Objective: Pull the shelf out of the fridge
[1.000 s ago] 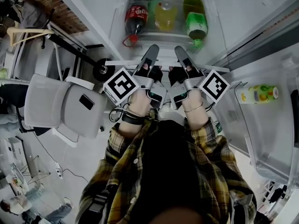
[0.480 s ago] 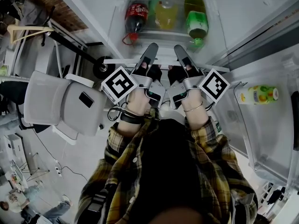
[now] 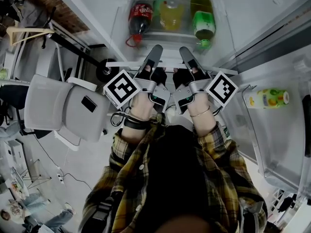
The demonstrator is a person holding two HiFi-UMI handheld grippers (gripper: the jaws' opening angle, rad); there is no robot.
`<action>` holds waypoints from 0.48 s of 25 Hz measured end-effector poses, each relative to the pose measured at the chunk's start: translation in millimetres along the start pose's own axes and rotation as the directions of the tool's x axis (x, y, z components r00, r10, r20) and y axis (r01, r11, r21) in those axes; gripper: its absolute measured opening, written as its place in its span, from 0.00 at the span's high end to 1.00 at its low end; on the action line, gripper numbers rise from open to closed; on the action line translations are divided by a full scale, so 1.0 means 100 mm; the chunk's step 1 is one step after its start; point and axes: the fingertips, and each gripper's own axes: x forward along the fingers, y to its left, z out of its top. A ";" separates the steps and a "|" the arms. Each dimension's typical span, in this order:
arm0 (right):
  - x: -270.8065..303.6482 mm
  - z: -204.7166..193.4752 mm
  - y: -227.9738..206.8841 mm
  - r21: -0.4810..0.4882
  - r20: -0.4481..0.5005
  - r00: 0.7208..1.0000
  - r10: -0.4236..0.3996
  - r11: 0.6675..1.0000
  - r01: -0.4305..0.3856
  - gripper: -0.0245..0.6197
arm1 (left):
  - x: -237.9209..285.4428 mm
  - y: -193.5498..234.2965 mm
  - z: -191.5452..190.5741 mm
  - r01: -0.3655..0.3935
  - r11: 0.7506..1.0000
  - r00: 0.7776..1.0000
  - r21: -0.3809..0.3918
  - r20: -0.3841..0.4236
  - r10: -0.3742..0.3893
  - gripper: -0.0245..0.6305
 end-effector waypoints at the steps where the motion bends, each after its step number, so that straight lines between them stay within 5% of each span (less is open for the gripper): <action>1: 0.00 0.00 0.00 0.003 0.001 1.000 0.000 1.000 0.000 0.90 | 0.00 0.00 0.00 0.001 1.000 1.000 -0.001 0.000 -0.001 0.88; 12: 0.00 0.04 0.00 -0.013 0.007 1.000 -0.005 1.000 0.005 0.89 | 0.05 0.02 0.01 -0.018 0.999 0.999 0.050 -0.042 0.020 0.88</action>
